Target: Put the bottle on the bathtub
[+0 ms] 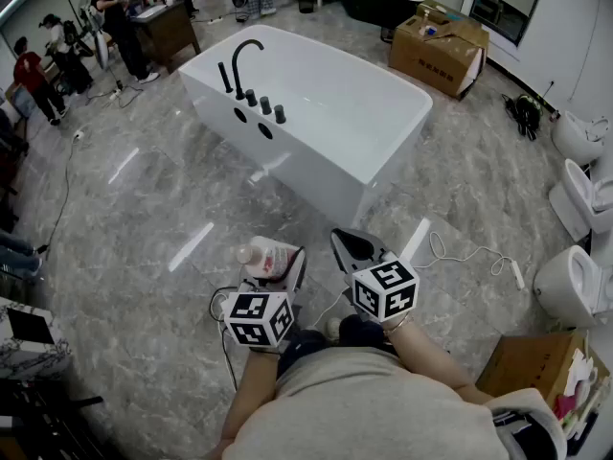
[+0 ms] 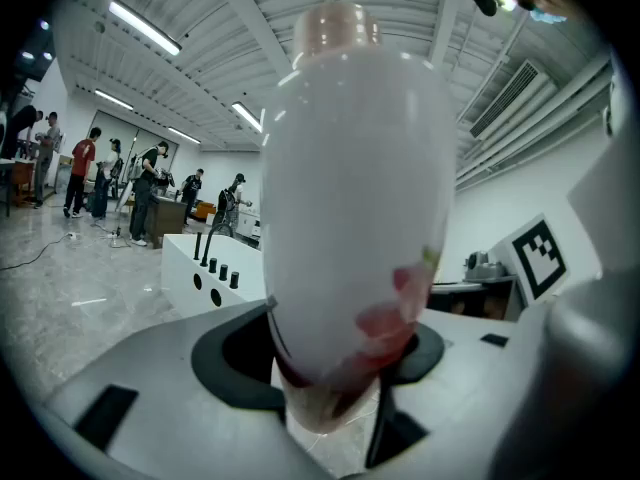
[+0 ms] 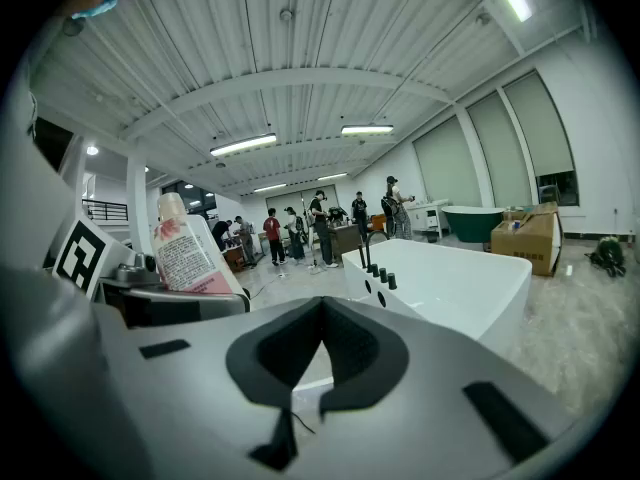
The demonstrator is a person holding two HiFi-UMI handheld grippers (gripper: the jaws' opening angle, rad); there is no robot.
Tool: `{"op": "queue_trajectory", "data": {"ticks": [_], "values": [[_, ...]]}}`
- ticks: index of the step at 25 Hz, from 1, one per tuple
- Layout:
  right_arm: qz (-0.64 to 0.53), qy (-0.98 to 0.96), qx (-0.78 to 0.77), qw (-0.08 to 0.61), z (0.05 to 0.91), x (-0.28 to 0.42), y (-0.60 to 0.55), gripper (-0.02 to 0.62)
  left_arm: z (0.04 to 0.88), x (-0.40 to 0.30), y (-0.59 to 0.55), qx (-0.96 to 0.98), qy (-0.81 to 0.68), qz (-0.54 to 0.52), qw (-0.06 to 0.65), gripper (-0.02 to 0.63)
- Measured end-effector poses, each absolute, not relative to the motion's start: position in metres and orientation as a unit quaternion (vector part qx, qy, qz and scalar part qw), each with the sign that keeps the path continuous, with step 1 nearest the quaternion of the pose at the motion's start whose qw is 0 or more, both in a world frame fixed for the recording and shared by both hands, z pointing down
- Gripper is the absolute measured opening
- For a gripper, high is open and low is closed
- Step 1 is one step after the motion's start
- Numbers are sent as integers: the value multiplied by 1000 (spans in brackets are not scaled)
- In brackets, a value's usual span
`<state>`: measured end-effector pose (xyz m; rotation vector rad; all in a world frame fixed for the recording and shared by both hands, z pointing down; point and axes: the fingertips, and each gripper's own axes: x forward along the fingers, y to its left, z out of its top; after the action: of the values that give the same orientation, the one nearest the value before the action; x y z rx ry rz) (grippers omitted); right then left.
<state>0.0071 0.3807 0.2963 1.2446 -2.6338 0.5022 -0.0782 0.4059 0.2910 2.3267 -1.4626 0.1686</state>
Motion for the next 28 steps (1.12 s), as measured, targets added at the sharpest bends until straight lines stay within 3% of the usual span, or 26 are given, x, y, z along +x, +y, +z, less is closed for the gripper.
{"op": "queue_trajectory", "data": {"ticks": [12, 18, 28], "values": [[172, -883, 428, 85, 297, -2, 387, -2, 292, -74, 406, 849, -491, 68, 184, 241], [179, -880, 438, 48, 291, -3, 389, -2, 292, -80, 408, 856, -480, 71, 178, 241], [188, -875, 441, 65, 300, -10, 363, -2, 299, -99, 382, 852, -486, 63, 184, 241]]}}
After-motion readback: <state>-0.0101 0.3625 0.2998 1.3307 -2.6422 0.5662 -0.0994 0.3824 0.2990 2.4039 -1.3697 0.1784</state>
